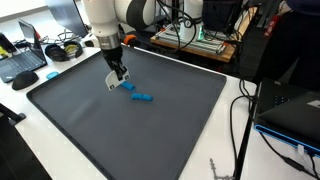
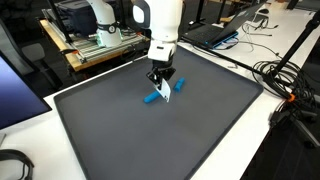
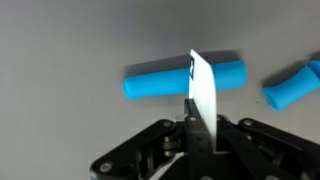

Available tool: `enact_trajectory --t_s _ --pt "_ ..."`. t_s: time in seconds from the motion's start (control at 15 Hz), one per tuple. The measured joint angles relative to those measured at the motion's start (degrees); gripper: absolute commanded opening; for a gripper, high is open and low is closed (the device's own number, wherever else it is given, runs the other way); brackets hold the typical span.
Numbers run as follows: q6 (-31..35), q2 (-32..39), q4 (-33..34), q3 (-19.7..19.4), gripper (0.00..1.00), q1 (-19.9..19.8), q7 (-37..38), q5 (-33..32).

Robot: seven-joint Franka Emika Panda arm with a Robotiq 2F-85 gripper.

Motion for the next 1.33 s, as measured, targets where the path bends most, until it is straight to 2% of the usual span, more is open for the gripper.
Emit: enact_trajectory --t_s 0.93,1.33 --pt "0.4 1.4 0.1 3.5 0.01 -3.7 -4.4 0.9" --pt "2.4 2.5 0.0 5.3 0.01 -6.0 -6.4 3.2"
